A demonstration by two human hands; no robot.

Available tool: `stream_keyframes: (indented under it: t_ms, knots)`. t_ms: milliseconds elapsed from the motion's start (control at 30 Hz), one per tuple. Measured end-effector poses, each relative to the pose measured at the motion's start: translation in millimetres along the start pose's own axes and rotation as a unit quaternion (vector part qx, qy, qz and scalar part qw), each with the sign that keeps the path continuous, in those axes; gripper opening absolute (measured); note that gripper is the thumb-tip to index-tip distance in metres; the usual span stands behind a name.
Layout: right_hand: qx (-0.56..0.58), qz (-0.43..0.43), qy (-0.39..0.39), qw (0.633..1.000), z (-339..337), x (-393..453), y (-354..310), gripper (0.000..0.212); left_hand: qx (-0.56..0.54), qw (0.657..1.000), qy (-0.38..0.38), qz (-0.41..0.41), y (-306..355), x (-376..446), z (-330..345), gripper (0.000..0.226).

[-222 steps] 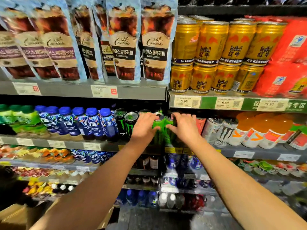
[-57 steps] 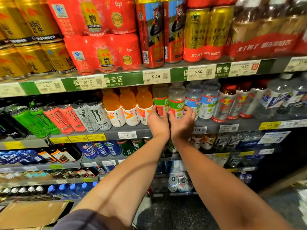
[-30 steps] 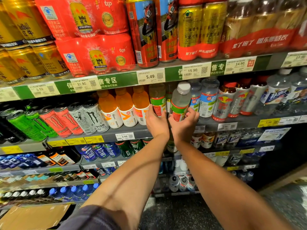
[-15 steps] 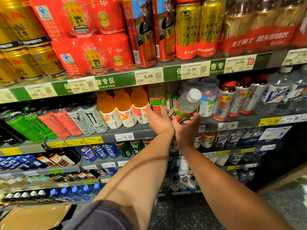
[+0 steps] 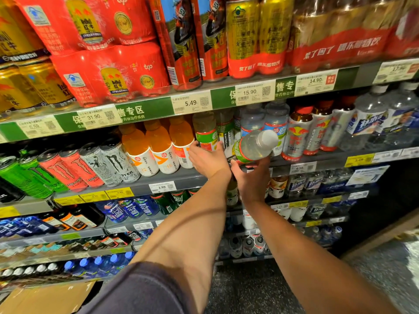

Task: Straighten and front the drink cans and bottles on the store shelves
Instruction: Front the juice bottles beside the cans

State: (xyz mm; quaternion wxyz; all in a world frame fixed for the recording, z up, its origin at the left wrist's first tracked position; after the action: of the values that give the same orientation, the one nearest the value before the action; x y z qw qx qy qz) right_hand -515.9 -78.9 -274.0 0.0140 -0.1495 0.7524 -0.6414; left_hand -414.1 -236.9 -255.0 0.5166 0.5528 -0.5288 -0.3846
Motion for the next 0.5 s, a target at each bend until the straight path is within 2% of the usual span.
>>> stream_keyframes:
  t_ms: [133,300,500]
  knots:
    - [-0.028,-0.002,-0.013,1.000,2,3,-2,0.063,0.008,1.000,-0.002,0.001,1,2,-2,0.067]
    - [-0.072,-0.032,-0.011,0.997,8,4,-6,0.069,-0.005,0.998,-0.035,0.043,-1,0,-8,0.061]
    - [-0.123,-0.116,0.021,0.985,24,12,-16,0.063,-0.027,0.991,-0.083,0.100,-9,0,-28,0.065]
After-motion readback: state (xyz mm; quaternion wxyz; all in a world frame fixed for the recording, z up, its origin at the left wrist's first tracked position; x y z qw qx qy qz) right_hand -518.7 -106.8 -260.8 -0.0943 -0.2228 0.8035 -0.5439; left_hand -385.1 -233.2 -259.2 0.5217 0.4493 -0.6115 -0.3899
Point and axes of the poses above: each hand's wrist, its own x-axis towards the middle knuckle, its own z-axis out of the palm, y = z × x, the point moved 8 cm from there along x, towards the middle knuckle, and after that the axes turned 8 degrees about -x, right-handed, at the moved point
